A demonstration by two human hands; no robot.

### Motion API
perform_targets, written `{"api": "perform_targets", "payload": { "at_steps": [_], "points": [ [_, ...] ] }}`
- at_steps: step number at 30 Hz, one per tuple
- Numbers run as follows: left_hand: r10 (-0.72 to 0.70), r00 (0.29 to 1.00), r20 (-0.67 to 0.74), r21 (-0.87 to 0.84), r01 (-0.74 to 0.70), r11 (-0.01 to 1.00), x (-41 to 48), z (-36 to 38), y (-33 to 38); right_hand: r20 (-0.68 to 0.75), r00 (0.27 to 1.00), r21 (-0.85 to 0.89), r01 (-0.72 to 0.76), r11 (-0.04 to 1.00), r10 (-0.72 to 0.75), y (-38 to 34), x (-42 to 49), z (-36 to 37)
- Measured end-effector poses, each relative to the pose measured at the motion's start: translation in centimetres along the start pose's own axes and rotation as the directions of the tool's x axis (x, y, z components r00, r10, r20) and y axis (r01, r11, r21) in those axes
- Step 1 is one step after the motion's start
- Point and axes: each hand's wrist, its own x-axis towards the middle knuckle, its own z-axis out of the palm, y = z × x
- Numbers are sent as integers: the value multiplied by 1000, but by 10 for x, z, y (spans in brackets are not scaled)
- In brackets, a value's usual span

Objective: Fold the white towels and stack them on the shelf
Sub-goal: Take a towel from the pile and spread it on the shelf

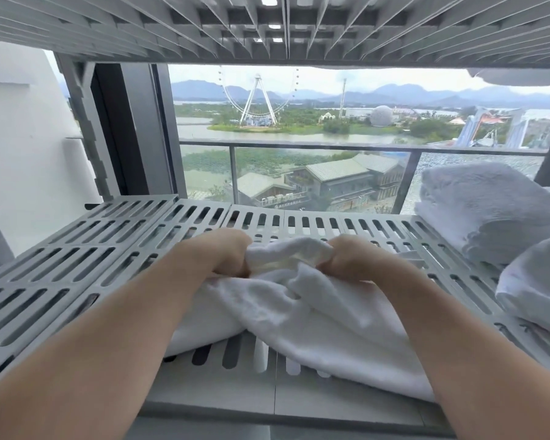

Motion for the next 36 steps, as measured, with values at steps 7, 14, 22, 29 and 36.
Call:
{"api": "perform_targets", "payload": {
  "at_steps": [7,14,22,29,36],
  "points": [
    [-21,822,569,-159,135,978,-1,-29,14,641,766,179,-199,963,39,-20,-23,-31],
    [-68,832,551,-84,136,987,-4,-35,23,568,818,45,-134,990,85,-54,-28,-26],
    [-102,-21,-995,-101,-41,994,-10,-100,31,-977,164,-97,212,972,-133,-86,-14,-113],
    [-38,717,-696,32,84,996,-9,18,20,-704,700,-125,47,991,-122,-27,-8,3],
    [56,943,-328,13,-55,998,-24,47,6,-422,906,-95,-25,995,-17,-4,-23,54]
  ]
}}
